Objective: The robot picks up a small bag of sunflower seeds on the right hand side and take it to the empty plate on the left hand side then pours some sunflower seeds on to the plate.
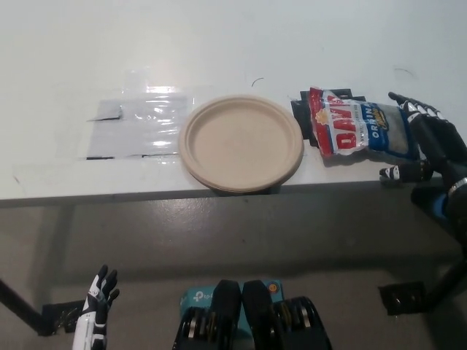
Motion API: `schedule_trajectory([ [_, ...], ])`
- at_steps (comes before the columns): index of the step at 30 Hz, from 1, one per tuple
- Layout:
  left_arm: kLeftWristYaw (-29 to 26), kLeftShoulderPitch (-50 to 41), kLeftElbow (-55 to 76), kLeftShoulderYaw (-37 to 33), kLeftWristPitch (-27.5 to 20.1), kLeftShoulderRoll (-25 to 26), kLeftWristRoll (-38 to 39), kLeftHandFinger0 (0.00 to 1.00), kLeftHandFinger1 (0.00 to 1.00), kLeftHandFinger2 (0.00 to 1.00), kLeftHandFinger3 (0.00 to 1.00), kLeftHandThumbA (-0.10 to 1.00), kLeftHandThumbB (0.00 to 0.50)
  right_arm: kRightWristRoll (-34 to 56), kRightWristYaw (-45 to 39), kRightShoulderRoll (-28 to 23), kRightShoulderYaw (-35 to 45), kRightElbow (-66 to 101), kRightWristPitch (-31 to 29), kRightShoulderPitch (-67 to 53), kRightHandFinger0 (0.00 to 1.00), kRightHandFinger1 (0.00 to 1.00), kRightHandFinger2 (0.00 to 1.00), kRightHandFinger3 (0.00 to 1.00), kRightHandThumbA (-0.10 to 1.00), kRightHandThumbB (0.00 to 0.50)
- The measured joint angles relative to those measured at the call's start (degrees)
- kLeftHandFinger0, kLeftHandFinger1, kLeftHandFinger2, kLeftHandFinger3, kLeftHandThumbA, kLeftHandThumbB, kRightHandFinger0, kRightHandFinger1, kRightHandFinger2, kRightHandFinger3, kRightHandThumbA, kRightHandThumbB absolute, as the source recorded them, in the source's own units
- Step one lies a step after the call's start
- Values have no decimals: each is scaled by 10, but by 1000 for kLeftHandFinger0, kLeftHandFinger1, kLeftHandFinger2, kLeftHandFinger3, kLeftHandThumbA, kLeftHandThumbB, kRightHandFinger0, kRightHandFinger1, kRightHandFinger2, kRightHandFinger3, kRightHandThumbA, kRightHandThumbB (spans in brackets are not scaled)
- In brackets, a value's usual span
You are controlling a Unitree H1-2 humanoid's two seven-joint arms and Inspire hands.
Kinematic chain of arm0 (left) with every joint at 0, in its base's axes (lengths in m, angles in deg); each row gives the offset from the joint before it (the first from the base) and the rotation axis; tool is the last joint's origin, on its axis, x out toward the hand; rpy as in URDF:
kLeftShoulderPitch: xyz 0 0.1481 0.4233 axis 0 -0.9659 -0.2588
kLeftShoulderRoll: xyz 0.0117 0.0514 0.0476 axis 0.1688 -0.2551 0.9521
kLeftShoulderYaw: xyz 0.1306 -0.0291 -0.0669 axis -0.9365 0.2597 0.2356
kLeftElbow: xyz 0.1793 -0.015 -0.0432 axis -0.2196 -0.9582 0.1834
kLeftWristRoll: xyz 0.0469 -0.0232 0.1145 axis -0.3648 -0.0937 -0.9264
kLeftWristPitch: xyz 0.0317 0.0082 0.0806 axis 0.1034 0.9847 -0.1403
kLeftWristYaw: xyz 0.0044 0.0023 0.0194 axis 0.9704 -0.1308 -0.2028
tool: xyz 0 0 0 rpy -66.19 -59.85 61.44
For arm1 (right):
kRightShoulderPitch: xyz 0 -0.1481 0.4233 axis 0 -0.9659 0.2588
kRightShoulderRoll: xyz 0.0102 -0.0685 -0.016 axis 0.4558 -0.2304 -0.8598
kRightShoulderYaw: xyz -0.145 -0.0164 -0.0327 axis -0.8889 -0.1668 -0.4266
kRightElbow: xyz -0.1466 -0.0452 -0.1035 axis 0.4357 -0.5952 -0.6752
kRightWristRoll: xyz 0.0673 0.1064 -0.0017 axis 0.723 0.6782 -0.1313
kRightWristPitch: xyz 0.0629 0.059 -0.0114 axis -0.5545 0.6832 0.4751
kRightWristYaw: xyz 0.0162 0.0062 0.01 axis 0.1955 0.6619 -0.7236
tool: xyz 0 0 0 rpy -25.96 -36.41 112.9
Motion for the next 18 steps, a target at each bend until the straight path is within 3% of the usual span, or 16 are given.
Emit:
schedule_trajectory([
  [6,0,1,0,0,-3,0,-1,1000,1000,1000,1000,1000,0,9,12,10,10,-4,-9,9,1000,1000,1000,1000,1000,308],
  [10,0,1,0,0,-3,1,-2,1000,1000,1000,1000,1000,30,14,16,11,14,0,-10,10,1000,1000,1000,1000,1000,312],
  [18,0,1,0,-1,-3,1,-3,1000,1000,1000,1000,1000,5,12,23,11,8,-52,-16,30,1000,1000,1000,1000,1000,305],
])
